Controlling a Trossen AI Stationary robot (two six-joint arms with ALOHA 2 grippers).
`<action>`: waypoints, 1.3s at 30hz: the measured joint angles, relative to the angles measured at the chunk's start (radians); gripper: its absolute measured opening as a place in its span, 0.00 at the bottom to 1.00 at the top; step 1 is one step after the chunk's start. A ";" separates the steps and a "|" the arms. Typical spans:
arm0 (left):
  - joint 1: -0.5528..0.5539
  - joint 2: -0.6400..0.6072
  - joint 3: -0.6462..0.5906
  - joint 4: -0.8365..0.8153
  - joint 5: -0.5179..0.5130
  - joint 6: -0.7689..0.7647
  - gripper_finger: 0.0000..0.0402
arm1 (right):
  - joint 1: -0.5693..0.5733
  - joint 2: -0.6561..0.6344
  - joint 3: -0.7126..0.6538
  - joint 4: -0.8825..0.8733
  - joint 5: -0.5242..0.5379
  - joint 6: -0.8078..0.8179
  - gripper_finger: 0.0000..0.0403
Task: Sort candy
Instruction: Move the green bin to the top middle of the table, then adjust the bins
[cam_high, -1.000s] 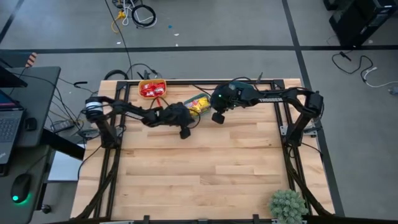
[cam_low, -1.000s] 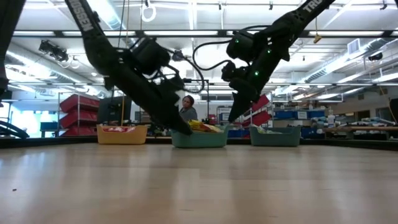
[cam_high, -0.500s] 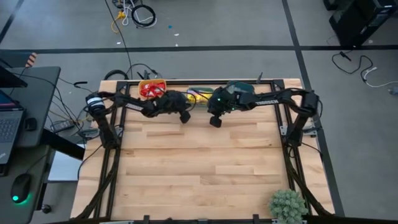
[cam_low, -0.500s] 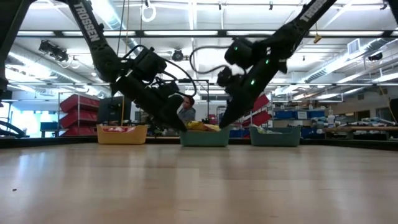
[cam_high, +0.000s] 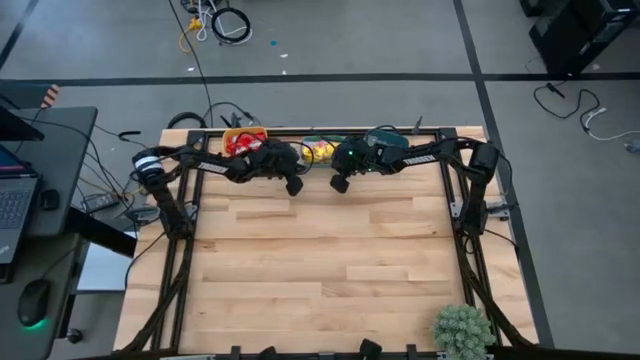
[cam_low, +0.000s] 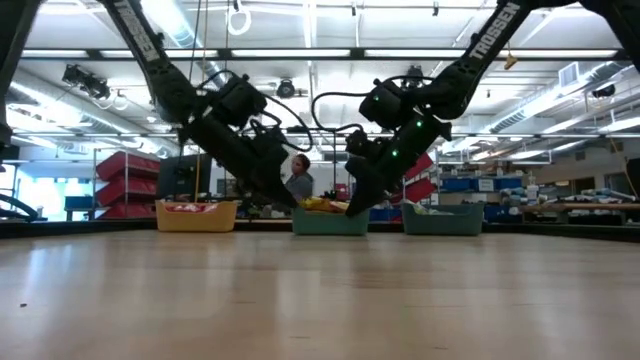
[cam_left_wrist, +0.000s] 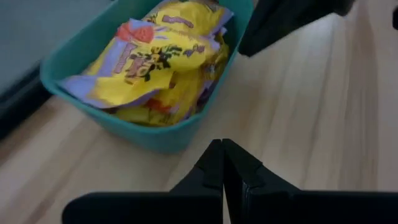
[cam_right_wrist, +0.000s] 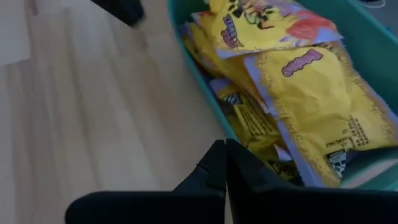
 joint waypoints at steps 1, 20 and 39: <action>0.003 -0.025 0.002 -0.037 -0.016 0.008 0.00 | -0.002 0.001 0.000 0.005 0.000 0.000 0.00; 0.328 -0.170 0.109 -0.563 -0.089 -0.052 0.00 | -0.027 0.030 0.045 0.045 -0.007 0.024 0.00; 0.274 -0.113 0.107 -0.420 0.006 0.002 0.00 | -0.026 0.030 0.045 0.047 -0.001 0.025 0.00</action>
